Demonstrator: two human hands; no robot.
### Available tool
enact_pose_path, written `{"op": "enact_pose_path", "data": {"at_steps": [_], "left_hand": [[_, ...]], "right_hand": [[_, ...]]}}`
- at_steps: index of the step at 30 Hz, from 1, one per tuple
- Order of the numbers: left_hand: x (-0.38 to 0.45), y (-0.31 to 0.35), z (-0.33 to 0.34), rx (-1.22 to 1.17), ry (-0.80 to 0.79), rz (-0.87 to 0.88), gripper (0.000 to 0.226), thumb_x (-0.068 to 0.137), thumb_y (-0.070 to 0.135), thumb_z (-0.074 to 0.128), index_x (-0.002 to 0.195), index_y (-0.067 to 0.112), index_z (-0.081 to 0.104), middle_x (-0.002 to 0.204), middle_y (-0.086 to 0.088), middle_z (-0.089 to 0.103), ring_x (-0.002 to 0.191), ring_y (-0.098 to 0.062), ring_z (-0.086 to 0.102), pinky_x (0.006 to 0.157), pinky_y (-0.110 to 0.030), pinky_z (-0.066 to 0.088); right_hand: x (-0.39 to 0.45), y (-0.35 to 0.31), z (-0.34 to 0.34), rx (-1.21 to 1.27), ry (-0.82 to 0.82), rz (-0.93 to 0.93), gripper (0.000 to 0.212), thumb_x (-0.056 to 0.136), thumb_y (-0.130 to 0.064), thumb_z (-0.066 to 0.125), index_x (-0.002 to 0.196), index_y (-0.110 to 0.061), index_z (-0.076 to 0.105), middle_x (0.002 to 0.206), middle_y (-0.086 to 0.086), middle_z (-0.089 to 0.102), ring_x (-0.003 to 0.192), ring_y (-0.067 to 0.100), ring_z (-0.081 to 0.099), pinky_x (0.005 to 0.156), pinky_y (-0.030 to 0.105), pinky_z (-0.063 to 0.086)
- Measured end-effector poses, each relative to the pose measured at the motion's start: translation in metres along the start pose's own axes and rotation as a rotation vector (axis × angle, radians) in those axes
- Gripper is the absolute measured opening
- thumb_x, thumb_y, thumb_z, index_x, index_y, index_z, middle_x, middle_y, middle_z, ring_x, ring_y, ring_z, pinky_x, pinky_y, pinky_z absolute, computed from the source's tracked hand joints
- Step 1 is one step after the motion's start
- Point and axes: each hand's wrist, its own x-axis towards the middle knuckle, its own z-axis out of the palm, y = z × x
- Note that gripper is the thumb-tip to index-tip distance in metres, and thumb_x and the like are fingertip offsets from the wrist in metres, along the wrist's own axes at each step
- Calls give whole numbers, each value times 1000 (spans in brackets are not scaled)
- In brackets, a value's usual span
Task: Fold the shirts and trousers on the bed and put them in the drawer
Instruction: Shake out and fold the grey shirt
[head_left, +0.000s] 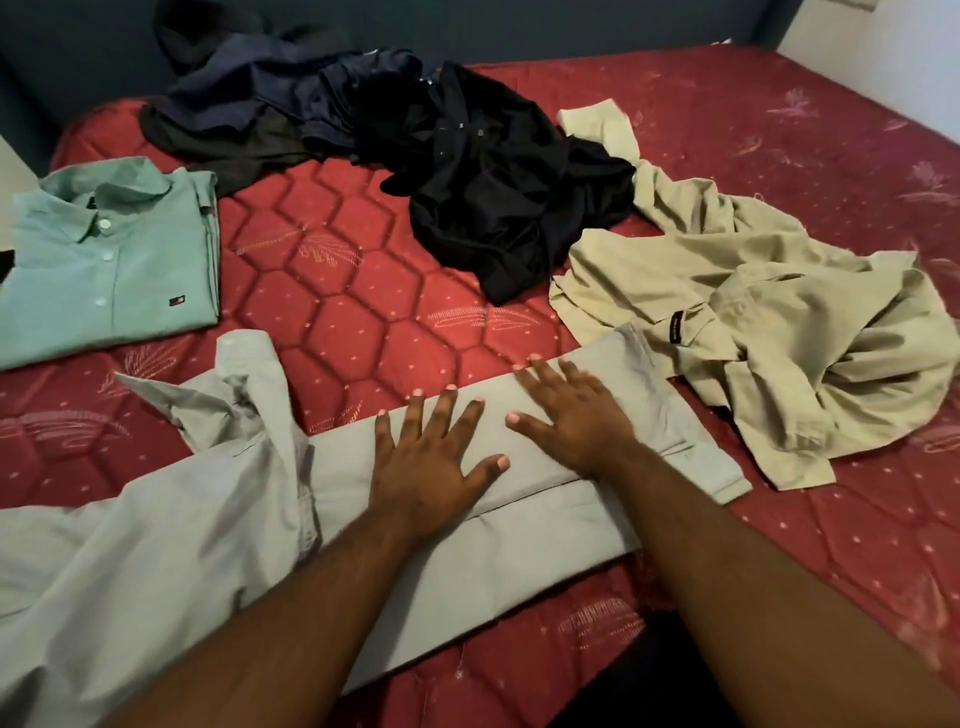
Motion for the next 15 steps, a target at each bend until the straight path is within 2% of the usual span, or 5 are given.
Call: {"op": "enact_pose_path", "data": {"at_steps": [3, 5, 8, 11, 15], "left_hand": [[1, -5, -3, -39, -63, 8, 76, 87, 79, 17, 152, 44, -1, 163, 10, -7, 149, -23, -12, 116, -55, -9], [0, -6, -10, -60, -110, 16, 76, 89, 76, 22, 153, 42, 1, 163, 8, -8, 149, -24, -13, 115, -56, -11], [-13, -2, -32, -117, -113, 29, 70, 93, 61, 39, 153, 29, 23, 163, -3, 12, 150, -25, 6, 118, -52, -1], [-63, -22, -64, -260, 279, 168, 45, 87, 41, 52, 124, 19, 65, 136, -9, 58, 125, -26, 53, 106, -43, 39], [-158, -94, -80, -132, 753, -22, 32, 86, 33, 56, 108, 16, 72, 117, -7, 68, 105, -27, 63, 89, -40, 49]], "right_hand": [[8, 15, -6, -38, 64, 300, 74, 89, -74, 11, 153, -38, 2, 163, -6, -4, 149, 25, -8, 117, 52, -7], [1, -4, -6, -84, 149, 172, 76, 90, -73, 11, 154, -35, 0, 162, -2, -7, 149, 26, -11, 116, 54, -9], [-13, -26, -2, -79, -30, -56, 81, 82, -81, 11, 152, -42, -3, 162, -9, -9, 149, 21, -11, 118, 52, -4], [-14, -57, -11, -5, 59, 250, 79, 88, -77, 17, 149, -28, 30, 160, 7, 18, 147, 34, 11, 116, 55, 4], [-33, -194, -13, 524, 153, -37, 61, 82, -67, 44, 109, -17, 65, 103, 7, 68, 97, 27, 63, 86, 39, 50]]}}
